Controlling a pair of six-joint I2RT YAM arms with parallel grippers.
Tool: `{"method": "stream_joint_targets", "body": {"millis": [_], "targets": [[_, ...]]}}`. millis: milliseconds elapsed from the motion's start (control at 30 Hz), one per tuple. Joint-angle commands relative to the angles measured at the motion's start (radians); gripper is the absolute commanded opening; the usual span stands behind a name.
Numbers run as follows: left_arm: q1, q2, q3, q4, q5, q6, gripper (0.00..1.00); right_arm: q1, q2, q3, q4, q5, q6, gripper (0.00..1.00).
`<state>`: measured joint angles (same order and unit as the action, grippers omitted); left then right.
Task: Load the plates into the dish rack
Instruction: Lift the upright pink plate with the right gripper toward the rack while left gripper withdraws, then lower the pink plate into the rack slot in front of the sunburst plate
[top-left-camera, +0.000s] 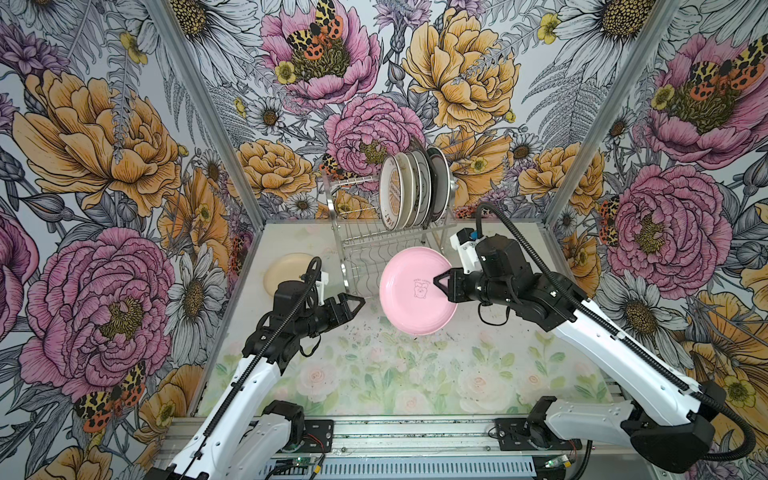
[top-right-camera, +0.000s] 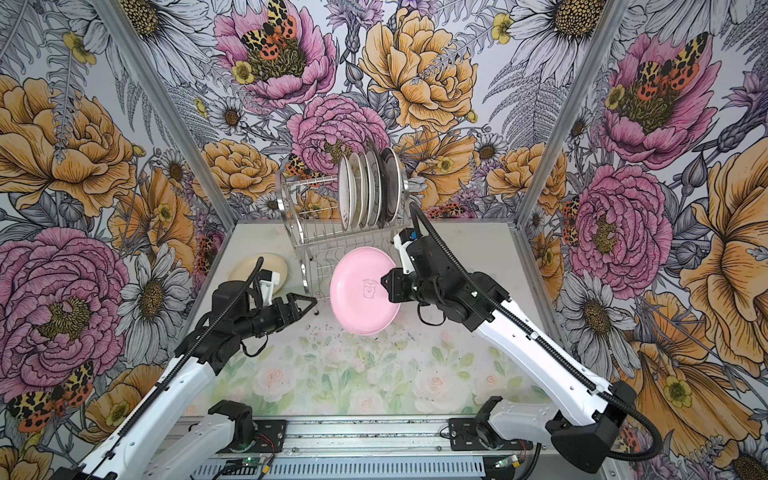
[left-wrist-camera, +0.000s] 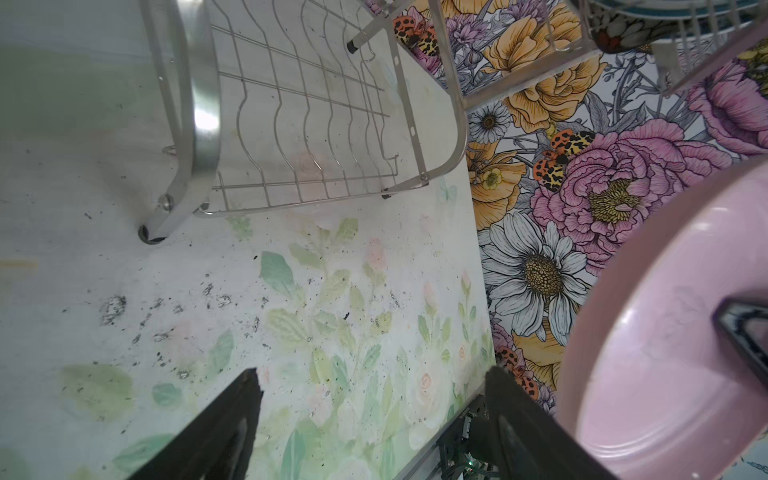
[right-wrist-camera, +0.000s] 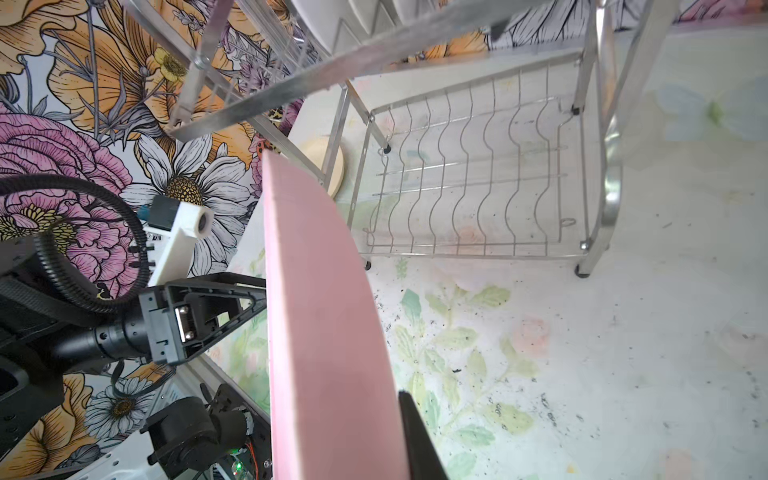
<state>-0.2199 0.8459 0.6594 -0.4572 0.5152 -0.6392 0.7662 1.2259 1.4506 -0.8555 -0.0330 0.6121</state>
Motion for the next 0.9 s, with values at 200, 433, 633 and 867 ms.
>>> {"method": "stream_joint_targets", "body": {"millis": [200, 433, 633, 867], "targets": [[0.026, -0.034, 0.026, -0.066, -0.058, 0.06, 0.88, 0.165, 0.137, 0.376, -0.206, 0.377, -0.078, 0.03], [0.032, -0.069, 0.008, -0.078, -0.052, 0.065, 0.92, 0.186, 0.328, 0.708, -0.273, 0.481, -0.174, 0.03], [0.034, -0.091, -0.004, -0.093, -0.055, 0.067, 0.93, 0.191, 0.52, 0.981, -0.273, 0.607, -0.269, 0.03], [0.046, -0.107, -0.014, -0.098, -0.049, 0.066, 0.95, 0.195, 0.756, 1.337, -0.269, 0.743, -0.357, 0.02]]}}
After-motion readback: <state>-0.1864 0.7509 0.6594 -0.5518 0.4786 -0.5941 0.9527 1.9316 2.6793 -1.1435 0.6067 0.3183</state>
